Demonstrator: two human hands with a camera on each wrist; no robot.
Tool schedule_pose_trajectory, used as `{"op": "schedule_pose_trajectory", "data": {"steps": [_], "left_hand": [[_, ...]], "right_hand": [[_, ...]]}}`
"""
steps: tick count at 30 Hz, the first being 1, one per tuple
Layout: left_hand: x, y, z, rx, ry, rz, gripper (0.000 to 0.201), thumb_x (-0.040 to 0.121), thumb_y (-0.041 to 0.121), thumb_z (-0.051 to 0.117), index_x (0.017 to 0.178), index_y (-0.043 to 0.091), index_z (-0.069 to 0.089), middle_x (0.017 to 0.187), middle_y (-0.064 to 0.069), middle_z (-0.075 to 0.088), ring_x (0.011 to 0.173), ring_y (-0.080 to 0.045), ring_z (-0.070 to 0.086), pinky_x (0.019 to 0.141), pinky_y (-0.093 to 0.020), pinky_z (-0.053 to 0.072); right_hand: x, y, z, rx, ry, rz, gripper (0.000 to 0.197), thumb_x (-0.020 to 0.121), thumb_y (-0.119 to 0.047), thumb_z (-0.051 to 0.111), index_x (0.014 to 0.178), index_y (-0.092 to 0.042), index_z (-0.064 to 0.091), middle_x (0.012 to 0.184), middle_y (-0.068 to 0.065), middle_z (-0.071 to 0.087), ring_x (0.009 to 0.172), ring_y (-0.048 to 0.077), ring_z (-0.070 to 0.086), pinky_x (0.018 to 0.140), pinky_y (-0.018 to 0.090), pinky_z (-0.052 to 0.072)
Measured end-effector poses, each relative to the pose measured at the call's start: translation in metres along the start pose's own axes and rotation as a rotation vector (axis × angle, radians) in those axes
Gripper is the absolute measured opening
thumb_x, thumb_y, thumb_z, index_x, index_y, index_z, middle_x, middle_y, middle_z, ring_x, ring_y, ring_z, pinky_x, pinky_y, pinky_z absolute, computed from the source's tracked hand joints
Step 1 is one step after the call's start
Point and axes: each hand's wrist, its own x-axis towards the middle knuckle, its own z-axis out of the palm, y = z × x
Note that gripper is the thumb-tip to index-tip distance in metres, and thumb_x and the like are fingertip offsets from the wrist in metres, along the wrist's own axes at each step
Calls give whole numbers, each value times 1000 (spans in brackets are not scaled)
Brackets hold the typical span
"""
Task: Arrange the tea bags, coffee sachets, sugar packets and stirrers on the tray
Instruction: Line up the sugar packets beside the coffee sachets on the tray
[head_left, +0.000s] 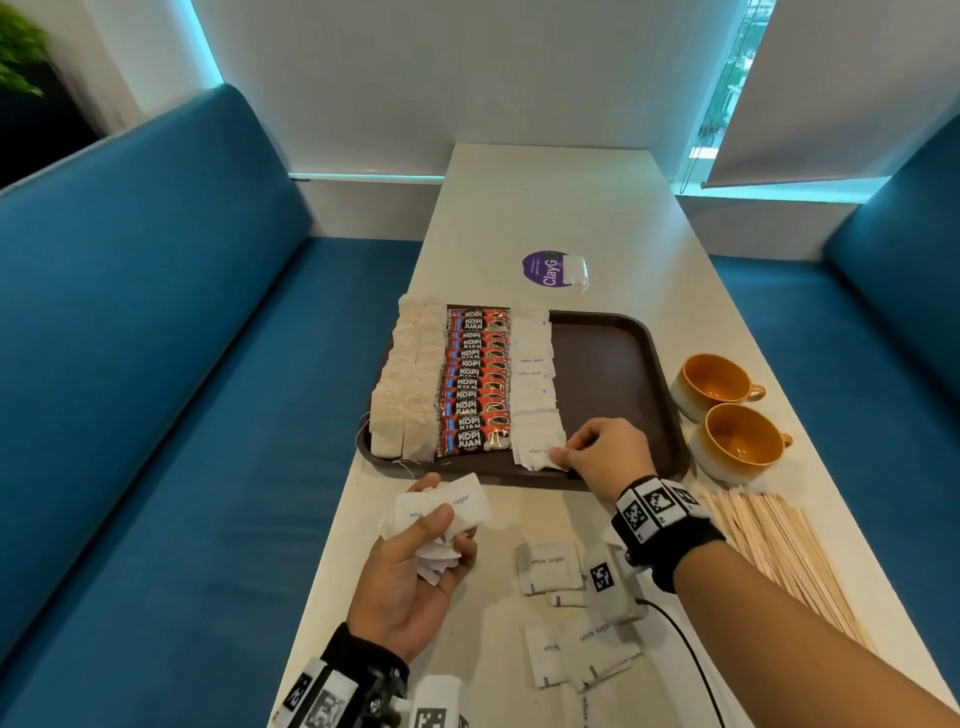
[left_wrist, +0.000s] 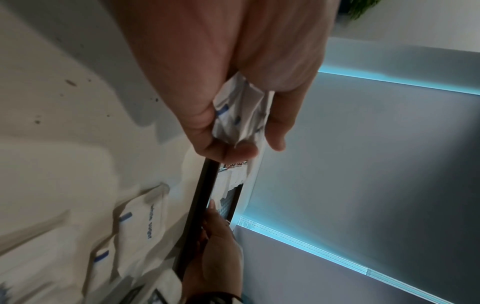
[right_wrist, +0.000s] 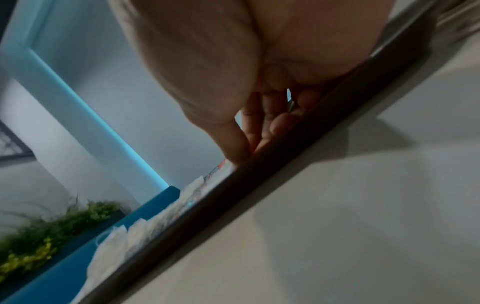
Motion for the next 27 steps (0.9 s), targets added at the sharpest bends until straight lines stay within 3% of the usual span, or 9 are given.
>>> {"op": "schedule_pose_trajectory", "data": {"steps": [6, 8, 10, 13, 15, 19, 24, 27], "left_hand": [[-2, 0, 5, 43, -44, -10, 54, 69, -11, 70, 114, 19, 72, 104, -22, 72, 80, -30, 59, 64, -35, 59], [-4, -1, 10, 69, -49, 3, 54, 73, -12, 70, 117, 20, 68, 105, -21, 72, 80, -29, 60, 63, -34, 59], [-7, 0, 16, 89, -57, 11, 48, 78, -9, 65, 118, 19, 66, 107, -20, 72, 78, -28, 63, 62, -33, 59], [-9, 1, 22, 123, -56, 5, 49, 81, -7, 66, 123, 18, 62, 111, -23, 70, 77, -26, 65, 64, -34, 58], [-10, 1, 25, 122, -44, 1, 51, 82, -2, 68, 129, 16, 60, 115, -25, 69, 79, -26, 63, 63, -33, 58], [-7, 4, 25, 5, -41, -40, 49, 85, 10, 66, 134, 11, 59, 121, -21, 68, 89, -32, 66, 64, -34, 60], [0, 9, 13, -64, -91, -74, 54, 81, -3, 47, 131, 8, 62, 128, -27, 66, 103, -43, 66, 71, -40, 63], [6, 10, 11, -63, -86, -81, 52, 82, -5, 47, 129, 10, 65, 124, -30, 66, 111, -49, 65, 74, -46, 63]], "right_hand": [[-14, -7, -8, 103, 57, -85, 25, 79, -34, 86, 83, -18, 66, 79, 4, 68, 71, 13, 60, 66, 28, 53], [-34, -15, -10, 249, -74, -127, 31, 80, -45, 82, 84, -18, 69, 80, 7, 71, 69, 14, 61, 70, 34, 55], [-58, -26, -11, 462, -331, -128, 43, 77, -54, 81, 89, -13, 72, 81, 7, 72, 69, 18, 62, 64, 36, 53], [-84, -36, -13, 532, -545, -154, 31, 82, -31, 83, 96, -5, 73, 81, 7, 72, 67, 20, 63, 57, 30, 51], [-86, -38, -16, 486, -521, -215, 17, 85, -15, 81, 93, -2, 73, 76, 10, 71, 62, 18, 63, 56, 28, 52], [-55, -46, -30, 565, -319, -196, 19, 88, -4, 76, 96, 12, 70, 79, 22, 68, 64, 24, 65, 63, 32, 60], [45, -59, -57, 613, -35, -115, 4, 92, -1, 70, 95, -2, 72, 88, 18, 75, 73, 29, 72, 78, 38, 63], [111, -58, -62, 548, 76, -63, 12, 88, -5, 77, 100, -3, 73, 90, 15, 76, 70, 23, 73, 75, 37, 62]]}}
